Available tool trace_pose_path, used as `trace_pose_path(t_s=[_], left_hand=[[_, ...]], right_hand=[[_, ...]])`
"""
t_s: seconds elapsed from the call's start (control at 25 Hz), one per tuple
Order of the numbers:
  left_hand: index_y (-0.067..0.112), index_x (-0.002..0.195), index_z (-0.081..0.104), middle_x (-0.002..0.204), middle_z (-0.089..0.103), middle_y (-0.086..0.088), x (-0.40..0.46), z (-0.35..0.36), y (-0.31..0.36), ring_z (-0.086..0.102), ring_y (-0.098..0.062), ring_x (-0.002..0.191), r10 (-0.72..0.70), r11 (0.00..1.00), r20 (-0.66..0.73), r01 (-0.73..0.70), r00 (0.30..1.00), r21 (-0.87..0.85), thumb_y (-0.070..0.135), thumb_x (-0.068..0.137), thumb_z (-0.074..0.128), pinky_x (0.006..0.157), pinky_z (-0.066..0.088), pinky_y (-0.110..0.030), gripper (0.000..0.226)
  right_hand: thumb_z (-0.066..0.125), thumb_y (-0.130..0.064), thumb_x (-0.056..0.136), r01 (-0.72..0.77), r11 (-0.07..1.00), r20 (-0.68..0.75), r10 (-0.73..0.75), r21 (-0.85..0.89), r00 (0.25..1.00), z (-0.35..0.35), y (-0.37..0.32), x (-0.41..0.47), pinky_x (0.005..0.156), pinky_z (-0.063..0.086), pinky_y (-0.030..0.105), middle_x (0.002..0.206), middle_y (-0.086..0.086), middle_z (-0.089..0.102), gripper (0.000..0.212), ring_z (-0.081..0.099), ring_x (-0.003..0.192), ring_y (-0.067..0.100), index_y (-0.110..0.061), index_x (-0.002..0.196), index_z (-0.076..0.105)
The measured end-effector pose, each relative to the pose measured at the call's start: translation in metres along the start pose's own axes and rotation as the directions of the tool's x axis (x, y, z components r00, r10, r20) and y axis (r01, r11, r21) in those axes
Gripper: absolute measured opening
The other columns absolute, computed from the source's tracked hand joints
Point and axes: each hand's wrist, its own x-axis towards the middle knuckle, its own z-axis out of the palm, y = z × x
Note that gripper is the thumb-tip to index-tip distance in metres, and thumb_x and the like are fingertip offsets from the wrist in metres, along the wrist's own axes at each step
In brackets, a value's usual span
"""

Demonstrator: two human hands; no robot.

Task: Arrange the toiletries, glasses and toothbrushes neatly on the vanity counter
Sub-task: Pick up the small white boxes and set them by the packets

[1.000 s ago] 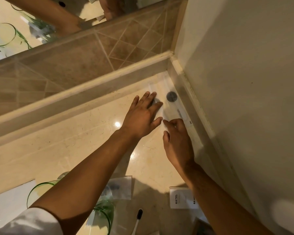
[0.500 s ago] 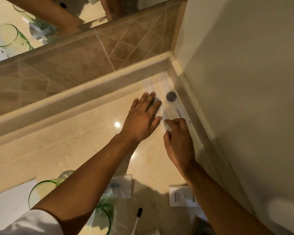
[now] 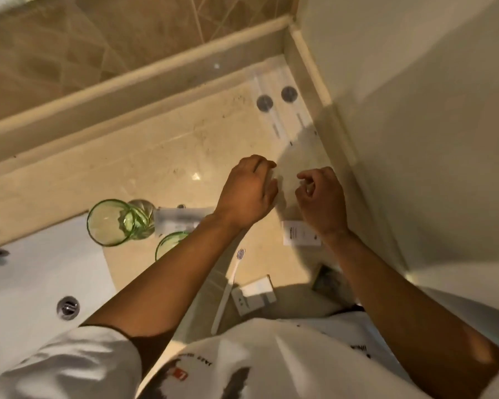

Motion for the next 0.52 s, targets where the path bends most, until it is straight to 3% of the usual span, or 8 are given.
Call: trace_pose_path(t_s=[0.16,0.28,0.36,0.52], left_hand=[[0.006,0.127,0.063,0.118,0.064,-0.017,-0.050,0.014,0.020,0.060,-0.036,0.105,-0.039,0.996,0.063,0.043,0.997,-0.077,0.021,0.094,0.061,0.086,0.051,-0.042,0.037],[0.007,0.127,0.063,0.117,0.064,-0.015,-0.073,0.023,0.029,0.062,-0.035,0.106,-0.063,0.991,0.089,0.073,0.994,-0.111,0.017,0.091,0.063,0.086,0.052,-0.041,0.037],[0.009,0.130,0.061,0.122,0.063,-0.015,-0.090,0.028,0.036,0.063,-0.035,0.109,-0.078,0.992,0.128,0.090,0.989,-0.091,0.014,0.091,0.063,0.089,0.053,-0.040,0.040],[0.009,0.126,0.065,0.120,0.066,-0.016,-0.104,0.041,0.049,0.063,-0.035,0.108,-0.184,0.973,0.169,0.204,0.968,-0.109,0.012,0.090,0.058,0.088,0.051,-0.037,0.036]], right_hand=[[0.061,-0.017,0.091,-0.062,0.998,0.031,0.062,-0.026,0.998,-0.012,0.016,-0.047,0.070,0.036,0.002,0.112,-0.003,0.053,0.020,0.059,0.095,0.013,-0.023,0.109,0.064],[0.062,-0.014,0.089,-0.078,0.992,0.054,0.084,-0.096,0.995,-0.015,0.022,-0.069,0.088,0.048,0.020,0.120,0.005,0.053,0.028,0.058,0.109,0.022,-0.019,0.116,0.064],[0.063,-0.014,0.087,-0.089,0.984,0.078,0.102,-0.157,0.992,-0.017,0.024,-0.091,0.100,0.048,0.033,0.127,0.010,0.051,0.037,0.052,0.117,0.028,-0.017,0.124,0.061],[0.064,-0.015,0.085,-0.186,0.971,0.078,0.199,-0.148,0.977,-0.021,0.029,-0.113,0.102,0.042,0.032,0.132,0.013,0.047,0.050,0.051,0.120,0.029,-0.017,0.134,0.053]])
